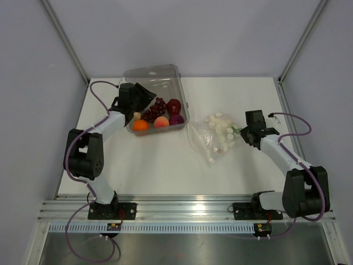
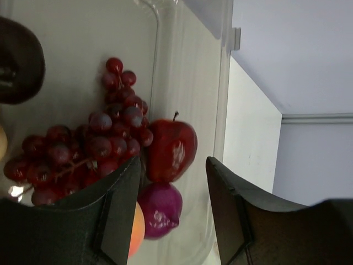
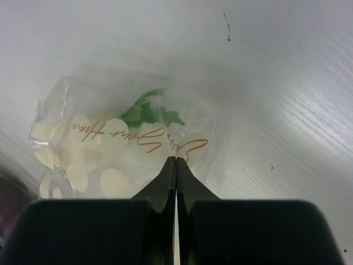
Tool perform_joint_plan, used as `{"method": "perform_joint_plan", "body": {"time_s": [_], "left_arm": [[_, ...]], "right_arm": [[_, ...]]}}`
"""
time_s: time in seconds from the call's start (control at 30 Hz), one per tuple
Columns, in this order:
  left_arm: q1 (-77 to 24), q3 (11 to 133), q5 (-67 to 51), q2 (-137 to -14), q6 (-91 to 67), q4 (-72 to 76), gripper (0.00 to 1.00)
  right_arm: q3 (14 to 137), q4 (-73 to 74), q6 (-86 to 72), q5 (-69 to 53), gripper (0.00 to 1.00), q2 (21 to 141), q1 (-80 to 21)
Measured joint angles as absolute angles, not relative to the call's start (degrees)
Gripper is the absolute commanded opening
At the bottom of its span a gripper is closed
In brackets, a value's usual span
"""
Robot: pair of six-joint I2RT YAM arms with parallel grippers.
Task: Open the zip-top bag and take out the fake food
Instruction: Place the fake fruit in the bin.
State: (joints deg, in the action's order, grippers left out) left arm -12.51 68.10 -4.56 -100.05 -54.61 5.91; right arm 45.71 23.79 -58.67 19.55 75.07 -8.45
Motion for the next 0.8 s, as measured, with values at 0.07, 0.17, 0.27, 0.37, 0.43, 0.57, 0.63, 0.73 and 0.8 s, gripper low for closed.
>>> {"method": "perform_joint_plan", "body": {"time_s": [0.07, 0.17, 0.27, 0.37, 0.43, 0.57, 0.63, 0.73, 0.8], "left_arm": [[-13.37, 65.12, -4.75, -97.47, -55.53, 6.5, 0.54], [-15.55, 60.95, -5.19, -92.2, -56.23, 8.01, 0.53], [-18.35, 57.43, -5.8, -87.24, -56.62, 10.44, 0.52], [-21.23, 54.46, -6.26, -83.83, -56.58, 11.94, 0.48], [-23.09, 52.01, -6.35, -82.41, -56.49, 13.06, 0.46], [-27.42, 46.11, -4.6, -81.08, -55.66, 14.61, 0.4], [-30.72, 43.66, -2.92, -80.82, -54.96, 15.0, 0.29], [-35.44, 41.3, -0.86, -80.73, -53.95, 15.81, 0.16], [-38.0, 40.64, -0.34, -80.86, -53.04, 16.47, 0.12]], "right_arm": [[45.71, 23.77, -58.48, 19.35, 0.0, 74.98, -8.45], [45.71, 23.77, -58.19, 19.2, 0.0, 74.91, -8.45], [45.69, 23.75, -57.91, 18.87, 0.0, 74.72, -8.45], [45.6, 23.68, -57.74, 18.79, 0.0, 74.39, -8.45], [45.34, 23.62, -57.6, 18.79, 0.0, 73.97, -8.45], [44.53, 23.44, -57.34, 18.79, 0.0, 72.95, -8.45], [44.18, 23.42, -57.23, 18.79, 0.0, 72.4, -8.45], [43.62, 23.4, -57.23, 18.52, 0.0, 71.48, -8.45], [42.92, 23.27, -57.23, 18.35, 0.0, 70.57, -8.45]]}}
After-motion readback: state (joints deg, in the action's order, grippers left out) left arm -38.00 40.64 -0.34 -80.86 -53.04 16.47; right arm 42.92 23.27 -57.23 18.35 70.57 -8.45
